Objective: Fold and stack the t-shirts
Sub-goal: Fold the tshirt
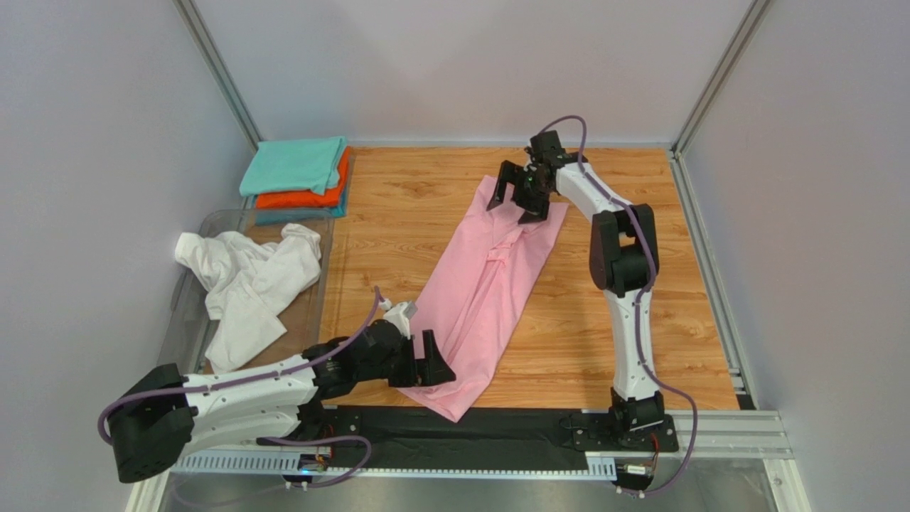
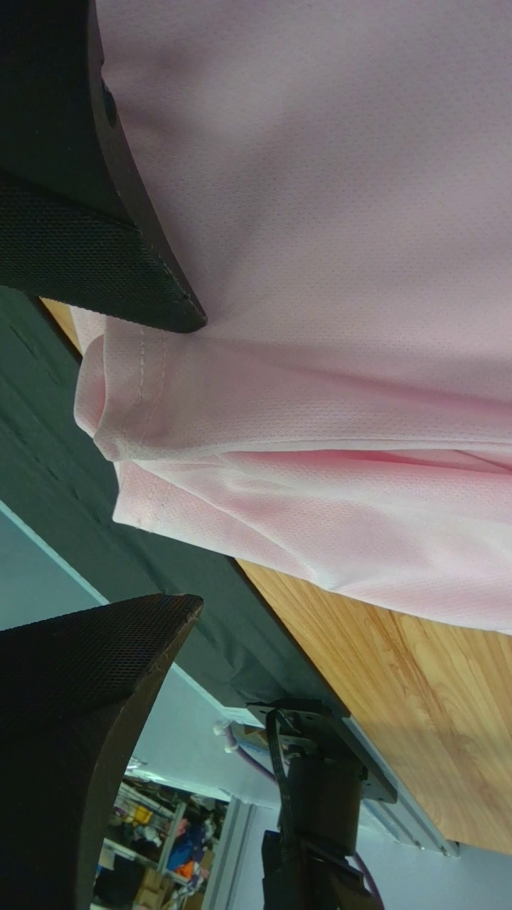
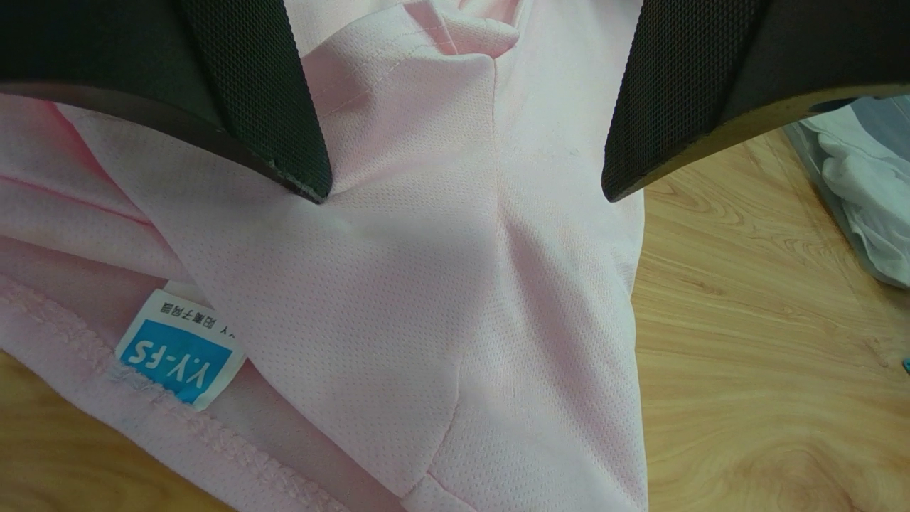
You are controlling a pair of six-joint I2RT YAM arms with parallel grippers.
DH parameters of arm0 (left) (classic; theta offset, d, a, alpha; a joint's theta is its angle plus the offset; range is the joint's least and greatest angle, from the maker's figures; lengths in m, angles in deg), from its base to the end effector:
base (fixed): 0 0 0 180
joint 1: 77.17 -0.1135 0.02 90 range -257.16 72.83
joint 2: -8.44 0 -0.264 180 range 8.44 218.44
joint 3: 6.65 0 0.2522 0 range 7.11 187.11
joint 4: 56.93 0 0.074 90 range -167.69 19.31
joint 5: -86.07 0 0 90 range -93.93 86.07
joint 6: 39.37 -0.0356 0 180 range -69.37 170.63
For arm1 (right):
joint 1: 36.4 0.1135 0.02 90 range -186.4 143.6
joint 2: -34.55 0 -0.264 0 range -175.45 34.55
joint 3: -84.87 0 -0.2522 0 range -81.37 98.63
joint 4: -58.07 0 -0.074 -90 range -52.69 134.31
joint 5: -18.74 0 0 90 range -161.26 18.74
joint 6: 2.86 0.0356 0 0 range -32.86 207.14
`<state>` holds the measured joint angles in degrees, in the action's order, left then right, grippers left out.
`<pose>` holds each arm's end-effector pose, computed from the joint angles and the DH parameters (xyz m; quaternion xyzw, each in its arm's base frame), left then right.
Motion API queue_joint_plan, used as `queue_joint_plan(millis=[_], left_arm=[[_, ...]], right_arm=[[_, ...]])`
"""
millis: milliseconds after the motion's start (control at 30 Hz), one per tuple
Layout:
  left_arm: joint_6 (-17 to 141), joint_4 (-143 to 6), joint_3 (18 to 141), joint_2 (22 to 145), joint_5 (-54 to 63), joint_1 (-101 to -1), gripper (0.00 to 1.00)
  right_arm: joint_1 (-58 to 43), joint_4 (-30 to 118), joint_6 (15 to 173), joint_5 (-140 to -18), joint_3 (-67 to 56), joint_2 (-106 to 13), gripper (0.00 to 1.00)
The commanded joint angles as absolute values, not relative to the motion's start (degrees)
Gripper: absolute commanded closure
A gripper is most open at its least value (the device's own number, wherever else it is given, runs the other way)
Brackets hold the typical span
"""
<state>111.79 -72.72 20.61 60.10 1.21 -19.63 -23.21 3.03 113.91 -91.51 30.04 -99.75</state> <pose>0.0883 -0.1447 0.1457 -0.0097 0.9062 -0.3827 0.1795 0.4842 0.1261 0.1658 0.0744 0.9574 0.2362 0.1482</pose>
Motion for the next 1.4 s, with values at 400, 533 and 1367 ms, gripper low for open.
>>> queue_joint_plan(millis=[400, 533, 1367], left_arm=[[115.32, -63.84, 35.05, 88.58, -2.09, -4.22, 0.00], [115.23, -62.87, 36.73, 90.79, -2.00, -3.34, 0.00], [114.07, -91.95, 38.76, 61.30, -13.24, 0.62, 0.00]], right_arm=[[-13.38, -2.37, 111.49, -89.29, 55.56, -119.52, 0.00], [-11.53, 0.62, 110.79, -87.45, 56.44, -120.49, 0.00], [-10.47, -0.52, 107.80, -83.58, 49.28, -89.84, 0.00]])
